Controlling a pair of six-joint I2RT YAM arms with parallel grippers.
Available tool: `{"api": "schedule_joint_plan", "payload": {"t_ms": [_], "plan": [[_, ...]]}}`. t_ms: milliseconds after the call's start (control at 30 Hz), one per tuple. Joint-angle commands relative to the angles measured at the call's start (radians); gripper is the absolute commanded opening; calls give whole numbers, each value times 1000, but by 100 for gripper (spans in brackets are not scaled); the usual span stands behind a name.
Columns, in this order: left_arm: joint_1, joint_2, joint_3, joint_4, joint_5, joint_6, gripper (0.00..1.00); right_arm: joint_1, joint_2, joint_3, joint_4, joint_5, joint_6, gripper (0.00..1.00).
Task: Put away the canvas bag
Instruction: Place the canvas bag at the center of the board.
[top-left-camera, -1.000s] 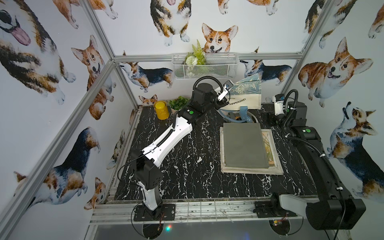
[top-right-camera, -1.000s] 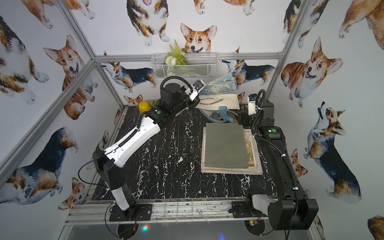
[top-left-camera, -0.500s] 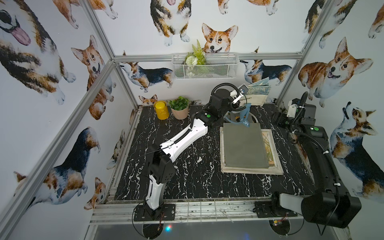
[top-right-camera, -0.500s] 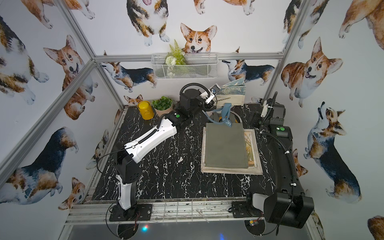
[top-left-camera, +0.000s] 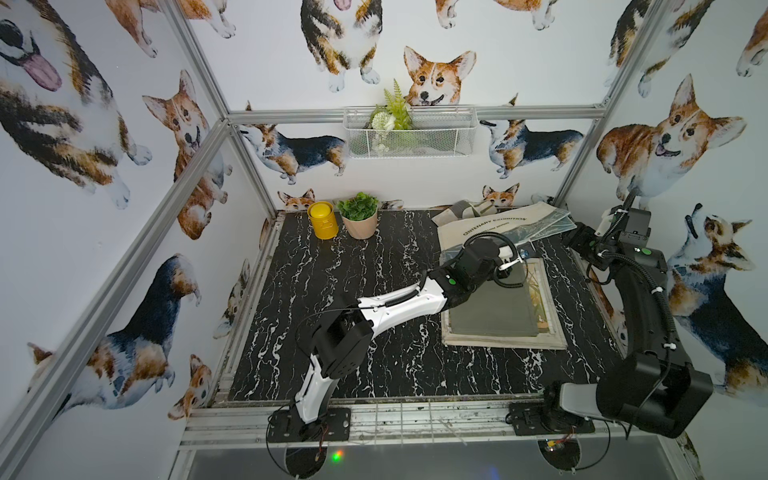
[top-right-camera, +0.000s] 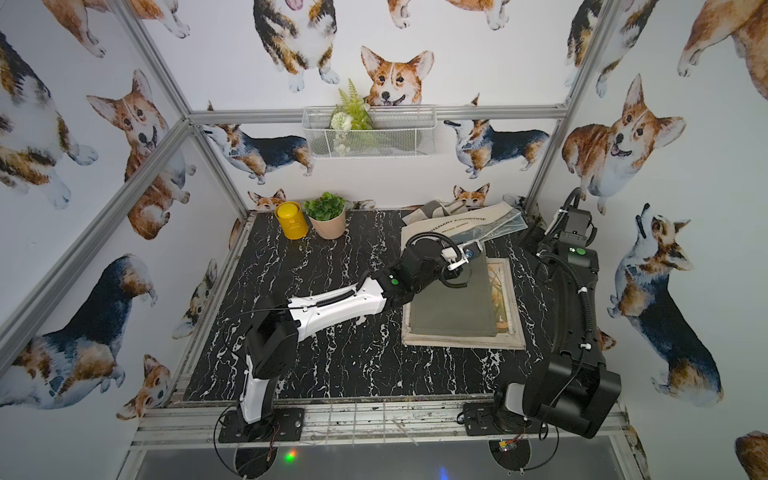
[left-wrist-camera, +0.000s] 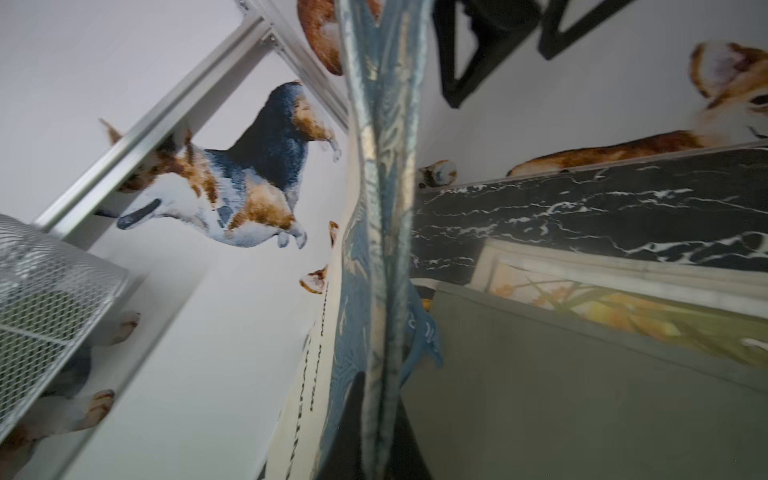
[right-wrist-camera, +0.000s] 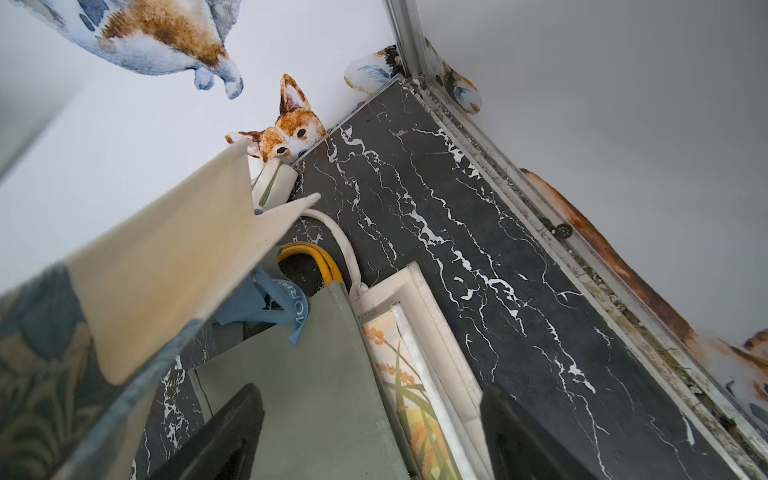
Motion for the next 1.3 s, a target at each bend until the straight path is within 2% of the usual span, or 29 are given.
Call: {"api": "schedule_joint_plan", "payload": {"t_ms": [0,200,367,500,533,567,600,633,667,700,800,900,1000,1133,1267], "plan": [[-27,-10,3,-114,114,-66,0,-7,25,43,-11,45,-5,85],[-58,23,63,-309,141,-120,0,-40,34,55,-44,134,-33,87],[-68,35,79,-376,170,-174,0,-74,17,15,-48,189,-68,88],[-68,63,104,-439,133,-201,0,-95,2,-13,-45,211,-83,88],[-65,67,106,-447,139,-211,3,-99,-3,-20,-39,198,-87,88],[-61,69,106,-453,155,-228,11,-101,-5,-27,-33,176,-89,88],[-56,72,110,-460,180,-245,26,-101,-6,-31,-26,151,-86,88],[-53,73,120,-476,214,-247,45,-101,-8,-37,-21,118,-82,88],[-52,70,125,-486,234,-242,58,-101,-7,-42,-15,89,-81,88],[-51,66,133,-498,249,-236,66,-101,-6,-48,-10,61,-79,88],[-51,54,163,-573,316,-161,79,-101,4,-53,-12,1,-92,88],[-41,55,228,-697,340,-125,84,-101,18,-46,-14,-87,-130,87],[-8,31,272,-820,461,-125,85,-101,54,-25,-40,-155,-134,86],[29,-33,259,-886,600,-130,87,-101,122,13,-120,-218,-148,85],[90,-63,270,-901,629,-209,88,-101,154,-4,-150,-253,-158,83]]}}
